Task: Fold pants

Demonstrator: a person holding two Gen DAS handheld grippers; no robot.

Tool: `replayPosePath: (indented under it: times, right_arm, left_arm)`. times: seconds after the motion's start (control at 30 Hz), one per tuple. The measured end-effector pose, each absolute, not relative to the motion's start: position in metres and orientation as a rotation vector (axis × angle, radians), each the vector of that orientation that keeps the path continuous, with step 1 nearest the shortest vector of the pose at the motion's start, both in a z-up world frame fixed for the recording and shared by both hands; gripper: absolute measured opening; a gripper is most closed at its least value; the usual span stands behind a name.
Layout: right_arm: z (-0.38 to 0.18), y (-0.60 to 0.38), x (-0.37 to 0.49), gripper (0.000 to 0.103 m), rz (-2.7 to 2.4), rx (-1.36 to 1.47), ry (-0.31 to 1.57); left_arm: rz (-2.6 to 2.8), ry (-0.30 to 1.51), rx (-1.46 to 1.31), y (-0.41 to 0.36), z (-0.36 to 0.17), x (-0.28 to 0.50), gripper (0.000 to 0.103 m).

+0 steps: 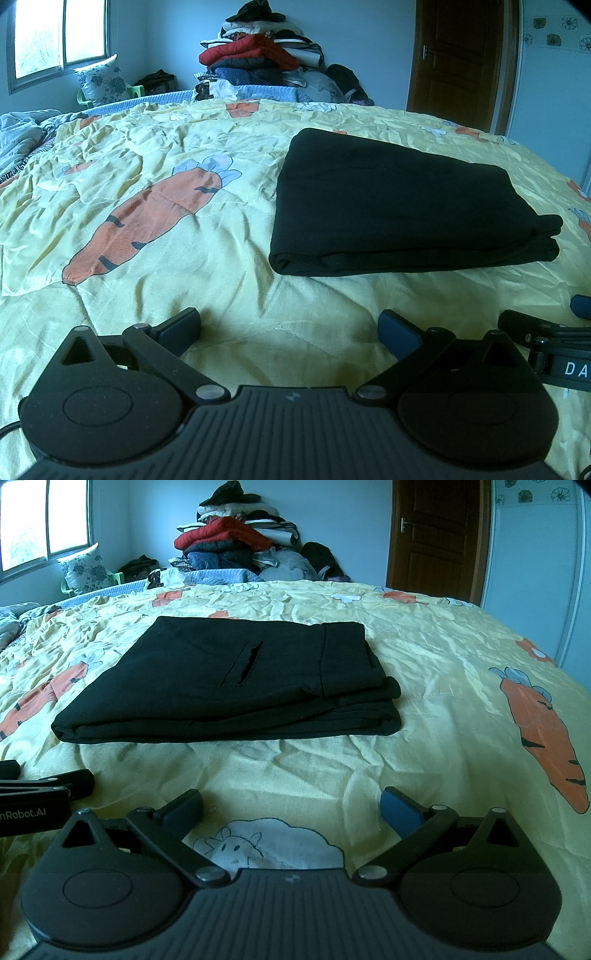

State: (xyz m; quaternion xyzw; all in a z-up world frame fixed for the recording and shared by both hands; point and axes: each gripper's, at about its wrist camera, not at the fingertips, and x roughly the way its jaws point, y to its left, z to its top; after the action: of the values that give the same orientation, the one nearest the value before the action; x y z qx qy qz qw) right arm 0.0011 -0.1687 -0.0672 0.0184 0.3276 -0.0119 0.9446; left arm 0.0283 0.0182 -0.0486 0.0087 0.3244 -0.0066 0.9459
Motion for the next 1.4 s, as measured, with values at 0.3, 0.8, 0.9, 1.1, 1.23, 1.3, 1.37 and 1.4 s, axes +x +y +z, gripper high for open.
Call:
replayPosePath:
  times: [0.3,0.8,0.9,1.1,1.23,1.3,1.37,1.4]
  right_arm:
    - [-0.0672,-0.1687,0.001,0.103,-0.024,0.037,0.668]
    - [-0.0672,-0.1686,0.001,0.103,-0.024,0.038,0.668]
    - [-0.0674,-0.1693,0.0007,0.103,-0.024,0.038,0.668]
    - [-0.0672,-0.1688,0.001,0.103,-0.024,0.038,0.668]
    - [-0.0671,-0.1687,0.001,0.103,-0.025,0.037,0.668]
    - [-0.0671,-0.1687,0.001,0.103,-0.025,0.037,0.668]
    - [-0.0671,-0.1686,0.001,0.103,-0.025,0.036,0.668]
    - [-0.0672,-0.1692,0.0006,0.103,-0.025,0.036,0.669]
  left_arm:
    - [-0.014,0.661,0.017,0.0182,-0.0486,0.0283,0.103]
    - [-0.014,0.661,0.018,0.0181,-0.0486,0.0284,0.103]
    - [-0.014,0.661,0.018,0.0181,-0.0485,0.0283,0.103]
    - [-0.014,0.661,0.017,0.018,-0.0486,0.0283,0.103]
    - [-0.015,0.66,0.016,0.0182,-0.0488,0.0278,0.103]
    - [-0.016,0.659,0.012,0.0187,-0.0491,0.0276,0.103]
    - [-0.016,0.657,0.009,0.02,-0.049,0.027,0.103]
    - [-0.014,0.654,0.007,0.0206,-0.0487,0.0266,0.103]
